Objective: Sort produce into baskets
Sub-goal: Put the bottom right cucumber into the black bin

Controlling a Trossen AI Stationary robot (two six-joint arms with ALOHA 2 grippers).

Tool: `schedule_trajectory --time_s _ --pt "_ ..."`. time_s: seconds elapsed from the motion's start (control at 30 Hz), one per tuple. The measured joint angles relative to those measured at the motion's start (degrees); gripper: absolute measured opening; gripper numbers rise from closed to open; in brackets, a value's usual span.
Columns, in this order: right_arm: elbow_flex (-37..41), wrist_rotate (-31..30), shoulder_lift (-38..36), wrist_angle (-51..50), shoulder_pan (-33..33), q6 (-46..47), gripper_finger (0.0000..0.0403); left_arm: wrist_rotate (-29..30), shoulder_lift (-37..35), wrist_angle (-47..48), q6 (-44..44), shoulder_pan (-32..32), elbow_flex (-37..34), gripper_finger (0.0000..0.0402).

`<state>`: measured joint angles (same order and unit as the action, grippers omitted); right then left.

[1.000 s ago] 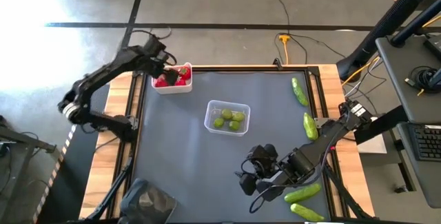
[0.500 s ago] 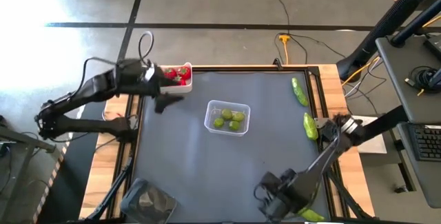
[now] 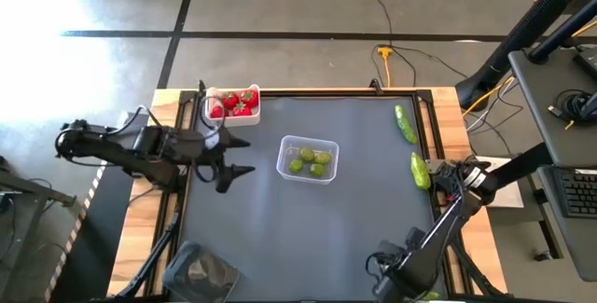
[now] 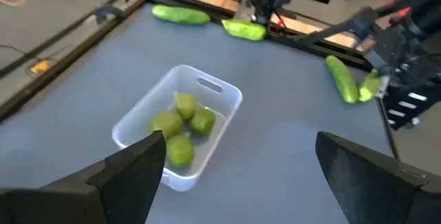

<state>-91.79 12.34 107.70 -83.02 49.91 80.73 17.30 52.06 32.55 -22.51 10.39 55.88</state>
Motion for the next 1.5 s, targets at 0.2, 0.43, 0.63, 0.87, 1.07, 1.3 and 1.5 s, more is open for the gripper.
schedule_trajectory --time_s 0.2,0.43,0.63,0.87,1.07,1.3,1.5 --pt "3.0 -2.7 0.6 -0.1 2.7 -18.1 0.0319 0.2 2.7 0.5 -3.8 3.0 0.2 0.0355" --pt "8.0 1.8 0.4 4.6 6.6 -25.1 0.0315 0.2 2.3 5.2 -8.6 8.7 0.7 0.0355" --pt "13.9 2.0 0.4 11.5 7.1 -21.5 0.0315 0.1 0.8 12.7 -15.2 12.9 0.7 0.0355" --pt "18.8 1.6 0.3 16.6 7.1 -20.9 0.0292 2.9 0.7 13.1 -15.6 13.7 0.7 0.0355" --pt "20.1 1.2 0.3 16.9 5.8 -21.7 0.0226 3.3 0.6 13.1 -16.0 13.6 0.7 0.0355" --pt "18.9 -2.6 0.3 13.2 0.9 -26.5 0.0168 4.2 0.6 13.1 -15.9 13.6 0.7 0.0355" --pt "12.2 -12.3 0.3 7.7 -5.8 -34.1 0.0172 6.4 0.5 13.2 -14.5 13.6 0.7 0.0355"
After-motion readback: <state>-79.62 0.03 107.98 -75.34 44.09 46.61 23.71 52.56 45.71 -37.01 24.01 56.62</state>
